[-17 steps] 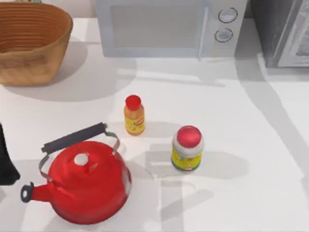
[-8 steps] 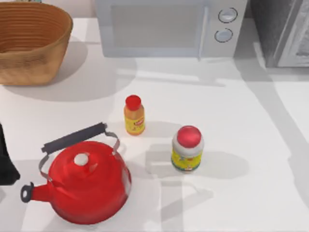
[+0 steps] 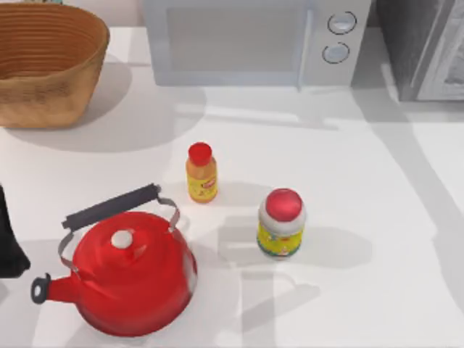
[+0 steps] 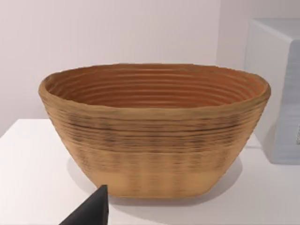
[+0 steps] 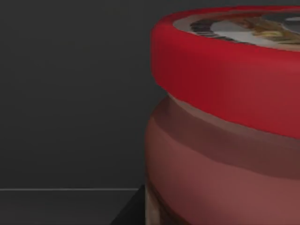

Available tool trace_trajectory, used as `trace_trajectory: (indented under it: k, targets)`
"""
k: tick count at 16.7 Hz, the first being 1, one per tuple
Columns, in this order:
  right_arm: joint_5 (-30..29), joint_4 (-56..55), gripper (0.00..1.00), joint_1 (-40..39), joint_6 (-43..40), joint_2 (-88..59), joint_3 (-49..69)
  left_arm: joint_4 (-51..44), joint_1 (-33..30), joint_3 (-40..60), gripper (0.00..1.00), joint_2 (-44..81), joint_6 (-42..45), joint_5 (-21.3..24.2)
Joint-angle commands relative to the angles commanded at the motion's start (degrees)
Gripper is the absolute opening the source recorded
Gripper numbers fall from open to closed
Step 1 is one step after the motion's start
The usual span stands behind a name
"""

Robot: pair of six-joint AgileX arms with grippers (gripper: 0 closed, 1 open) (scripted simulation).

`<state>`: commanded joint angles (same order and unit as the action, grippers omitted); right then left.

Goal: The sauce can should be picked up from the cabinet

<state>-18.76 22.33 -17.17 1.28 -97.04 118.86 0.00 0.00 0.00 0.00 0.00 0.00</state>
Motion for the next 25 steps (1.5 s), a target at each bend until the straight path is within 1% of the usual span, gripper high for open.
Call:
trace_trajectory:
  k: [6,7,15,17,19,23,25]
  targets:
    - [0.0,0.0,0.02,0.0,0.0,0.0,0.0,0.0,0.0,0.0,1.0,0.0,0.0,0.0]
    - [0.0,0.0,0.0,0.0,0.0,0.0,0.0,0.0,0.0,0.0,1.0,0.0,0.0,0.0]
    - [0.03,0.01,0.0,-0.09,0.1,0.03,-0.01,0.0,0.0,0.0,1.0,0.0,0.0,0.0]
    - [-0.85,0.92,0.0,-0.95,-0.02,0.94,0.05,0.0,0.0,0.0,1.0,0.0,0.0,0.0]
    - [-3.96,4.16,0.0,-3.94,-0.17,3.97,0.35,0.0,0.0,0.0,1.0,0.0,0.0,0.0]
    - [-13.18,16.07,0.0,-13.48,0.09,14.29,1.09,0.0,0.0,0.0,1.0,0.0,0.0,0.0]
    - [-17.02,20.17,0.0,-17.43,0.25,18.32,1.31,0.0,0.0,0.0,1.0,0.0,0.0,0.0]
